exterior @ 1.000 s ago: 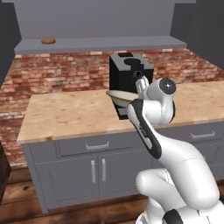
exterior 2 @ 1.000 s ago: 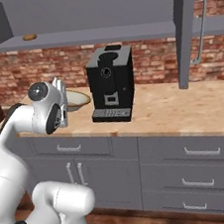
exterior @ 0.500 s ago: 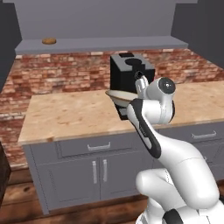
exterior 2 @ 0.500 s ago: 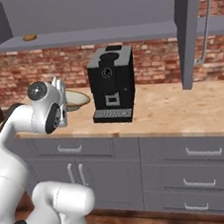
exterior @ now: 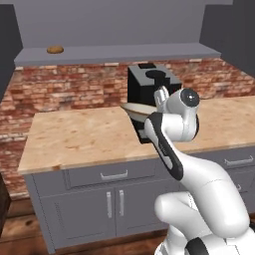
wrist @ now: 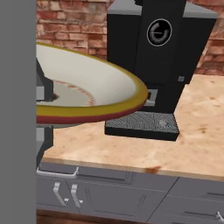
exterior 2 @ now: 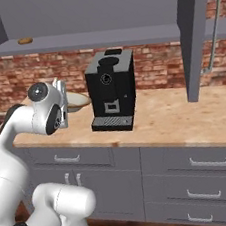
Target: Pick the mug and place it in the sink. Pick the bowl and place it in the open cabinet and then close the cabinet.
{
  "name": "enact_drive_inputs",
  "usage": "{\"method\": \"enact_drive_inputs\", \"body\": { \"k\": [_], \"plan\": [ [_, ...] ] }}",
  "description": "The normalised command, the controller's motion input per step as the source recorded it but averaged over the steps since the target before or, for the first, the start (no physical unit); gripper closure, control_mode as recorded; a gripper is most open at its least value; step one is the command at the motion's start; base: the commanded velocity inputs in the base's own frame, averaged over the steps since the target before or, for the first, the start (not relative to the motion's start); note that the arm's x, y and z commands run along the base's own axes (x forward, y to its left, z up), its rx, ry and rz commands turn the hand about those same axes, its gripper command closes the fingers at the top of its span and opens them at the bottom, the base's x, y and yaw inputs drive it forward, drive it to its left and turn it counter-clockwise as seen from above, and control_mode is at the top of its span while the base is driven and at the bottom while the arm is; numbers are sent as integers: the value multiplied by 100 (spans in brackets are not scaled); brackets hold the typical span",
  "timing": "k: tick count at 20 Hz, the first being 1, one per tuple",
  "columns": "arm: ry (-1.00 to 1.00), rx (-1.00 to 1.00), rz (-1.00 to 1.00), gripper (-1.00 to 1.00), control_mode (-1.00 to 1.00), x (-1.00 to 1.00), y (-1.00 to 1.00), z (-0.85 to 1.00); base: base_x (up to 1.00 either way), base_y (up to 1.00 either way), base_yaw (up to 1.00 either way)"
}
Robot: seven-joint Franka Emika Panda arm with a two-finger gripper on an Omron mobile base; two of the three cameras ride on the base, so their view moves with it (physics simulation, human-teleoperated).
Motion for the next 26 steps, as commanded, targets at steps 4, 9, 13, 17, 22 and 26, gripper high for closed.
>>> {"method": "enact_drive_inputs", "body": {
  "k": [4, 9, 13, 17, 22, 26],
  "plan": [
    [0, 0, 0, 100, 100, 0, 0, 0, 7, 41, -6],
    [0, 0, 0, 100, 100, 0, 0, 0, 4, 39, -6],
    [0, 0, 0, 100, 100, 0, 0, 0, 6, 5, -2],
    [0, 0, 0, 100, 100, 0, 0, 0, 11, -29, 0],
    [0, 0, 0, 100, 100, 0, 0, 0, 22, 0, 0],
    [0, 0, 0, 100, 100, 0, 0, 0, 45, 7, 0]
  ]
}}
